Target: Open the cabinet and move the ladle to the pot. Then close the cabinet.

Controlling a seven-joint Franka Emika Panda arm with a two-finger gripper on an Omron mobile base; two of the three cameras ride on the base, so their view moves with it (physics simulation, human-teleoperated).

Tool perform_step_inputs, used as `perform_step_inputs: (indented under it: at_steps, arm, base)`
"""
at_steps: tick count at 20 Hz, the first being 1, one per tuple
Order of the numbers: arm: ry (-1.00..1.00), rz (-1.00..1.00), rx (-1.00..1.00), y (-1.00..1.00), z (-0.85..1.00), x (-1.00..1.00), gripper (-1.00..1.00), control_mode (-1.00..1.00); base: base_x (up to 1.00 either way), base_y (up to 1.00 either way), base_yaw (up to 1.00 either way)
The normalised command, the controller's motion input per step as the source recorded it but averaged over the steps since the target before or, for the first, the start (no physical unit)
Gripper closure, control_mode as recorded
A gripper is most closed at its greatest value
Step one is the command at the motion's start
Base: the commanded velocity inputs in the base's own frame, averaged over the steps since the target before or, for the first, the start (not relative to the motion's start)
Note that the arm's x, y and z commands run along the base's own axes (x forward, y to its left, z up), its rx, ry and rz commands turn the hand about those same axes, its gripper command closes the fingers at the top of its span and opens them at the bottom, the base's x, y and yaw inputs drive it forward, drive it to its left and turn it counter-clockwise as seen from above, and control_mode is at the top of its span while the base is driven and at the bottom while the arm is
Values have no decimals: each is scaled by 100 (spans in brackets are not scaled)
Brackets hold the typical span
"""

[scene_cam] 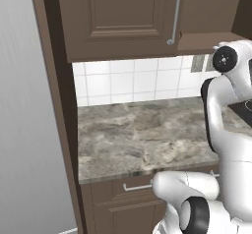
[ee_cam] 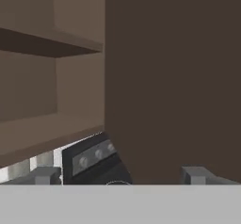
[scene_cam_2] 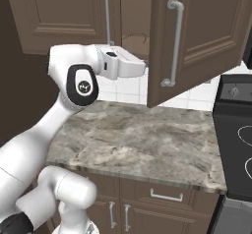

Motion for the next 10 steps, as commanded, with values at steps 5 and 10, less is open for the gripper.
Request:
perform_step_inputs:
  at_steps: [5,10]
  arm:
    - [0,-26,2,-43,0,9,-100,-100]
    - [0,-28,0,-42,0,5,-100,-100]
  base:
    - [0,0,0]
    - [0,0,0]
